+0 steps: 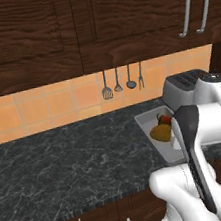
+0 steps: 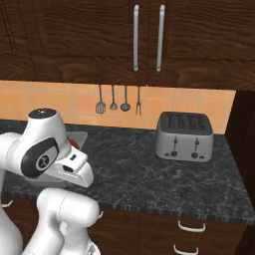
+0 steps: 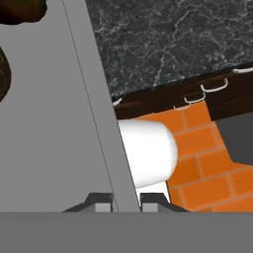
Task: Take the meat container that has the shrimp and place it on the second highest rack of the freezer. Then take the vegetable container that has the bell pepper and avocado and place it on the highest rack of the freezer.
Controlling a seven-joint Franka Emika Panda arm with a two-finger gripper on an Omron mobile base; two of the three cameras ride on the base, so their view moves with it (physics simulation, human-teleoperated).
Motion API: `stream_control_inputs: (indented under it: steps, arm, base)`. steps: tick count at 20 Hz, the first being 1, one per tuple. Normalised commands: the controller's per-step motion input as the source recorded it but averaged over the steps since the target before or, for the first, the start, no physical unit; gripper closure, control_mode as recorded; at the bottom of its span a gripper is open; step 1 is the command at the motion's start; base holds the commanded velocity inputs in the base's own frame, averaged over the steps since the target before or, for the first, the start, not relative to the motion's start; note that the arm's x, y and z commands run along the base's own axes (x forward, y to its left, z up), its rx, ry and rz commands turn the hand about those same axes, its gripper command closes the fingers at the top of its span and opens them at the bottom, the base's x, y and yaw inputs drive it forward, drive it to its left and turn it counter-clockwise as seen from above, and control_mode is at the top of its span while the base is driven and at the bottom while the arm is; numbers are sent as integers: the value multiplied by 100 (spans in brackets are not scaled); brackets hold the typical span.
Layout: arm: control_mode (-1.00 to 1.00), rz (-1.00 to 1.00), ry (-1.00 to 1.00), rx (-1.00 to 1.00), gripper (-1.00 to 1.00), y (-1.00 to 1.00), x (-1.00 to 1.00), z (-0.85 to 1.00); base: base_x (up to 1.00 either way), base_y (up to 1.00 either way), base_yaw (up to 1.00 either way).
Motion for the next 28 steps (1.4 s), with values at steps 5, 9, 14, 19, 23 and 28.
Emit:
stream_control_inputs:
  steps: [5,9,14,19,23,28]
  arm:
    - [-100,-1,-6,2,100,-1,-8,14]
    - [-100,-2,-3,1,100,-1,0,0]
    - [100,0,0,0,100,0,0,0]
    - [100,0,0,0,100,0,0,0]
    - [100,0,0,0,100,0,0,0]
    - [100,0,0,0,100,0,0,0]
  base:
    - [0,0,0]
    - [0,0,0]
    - [-2,0,0]
    - [-84,65,-7]
    - [-79,47,-60]
    - [-34,5,-93]
